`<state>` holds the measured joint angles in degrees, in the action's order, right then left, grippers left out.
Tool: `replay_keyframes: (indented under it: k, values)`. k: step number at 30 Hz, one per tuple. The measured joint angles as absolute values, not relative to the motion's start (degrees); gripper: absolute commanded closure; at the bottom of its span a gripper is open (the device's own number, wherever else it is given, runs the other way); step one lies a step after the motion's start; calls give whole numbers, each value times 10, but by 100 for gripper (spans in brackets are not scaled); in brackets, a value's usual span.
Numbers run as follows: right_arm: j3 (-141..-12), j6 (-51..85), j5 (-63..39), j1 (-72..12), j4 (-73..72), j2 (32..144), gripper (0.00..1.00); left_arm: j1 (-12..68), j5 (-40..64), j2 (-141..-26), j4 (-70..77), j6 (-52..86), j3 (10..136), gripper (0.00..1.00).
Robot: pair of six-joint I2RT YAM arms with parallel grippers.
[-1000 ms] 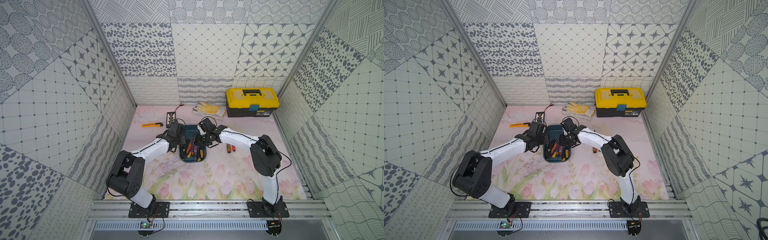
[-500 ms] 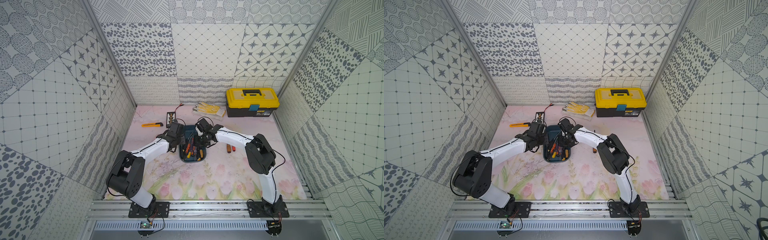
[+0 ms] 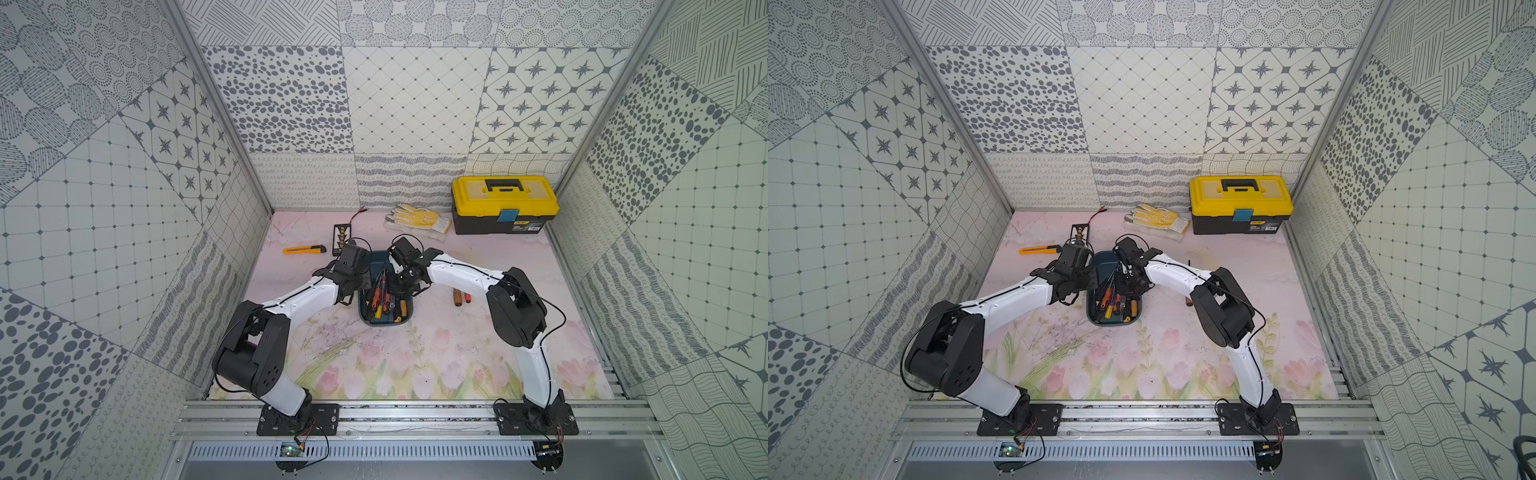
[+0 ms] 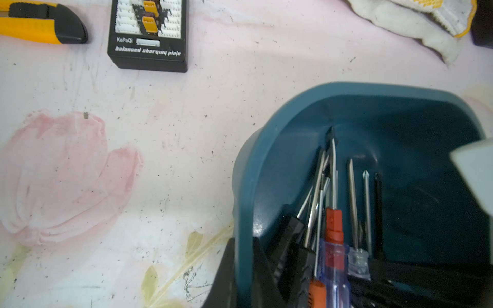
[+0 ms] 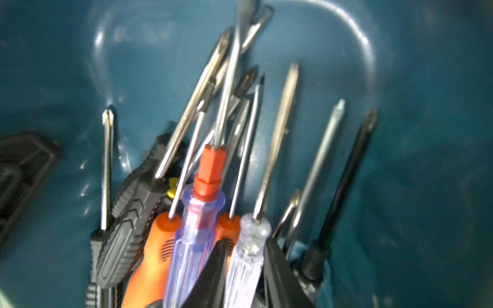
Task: Take out the screwdriver from the storage box
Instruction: Pick up the screwdriver from the storage box.
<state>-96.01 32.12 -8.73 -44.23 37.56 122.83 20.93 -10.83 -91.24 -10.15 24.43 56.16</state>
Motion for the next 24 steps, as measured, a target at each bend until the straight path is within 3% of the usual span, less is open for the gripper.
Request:
replay_keyframes:
  k: [1, 2, 24]
  values:
    - [-960, 322, -90, -442, 375, 1228, 96, 209, -109, -912, -103, 244, 562, 100]
    - [-961, 324, -92, -443, 371, 1228, 100, 210, -109, -912, -107, 245, 563, 100]
    - [-927, 313, -83, -439, 326, 1186, 100, 210, -149, -934, -131, 247, 590, 100]
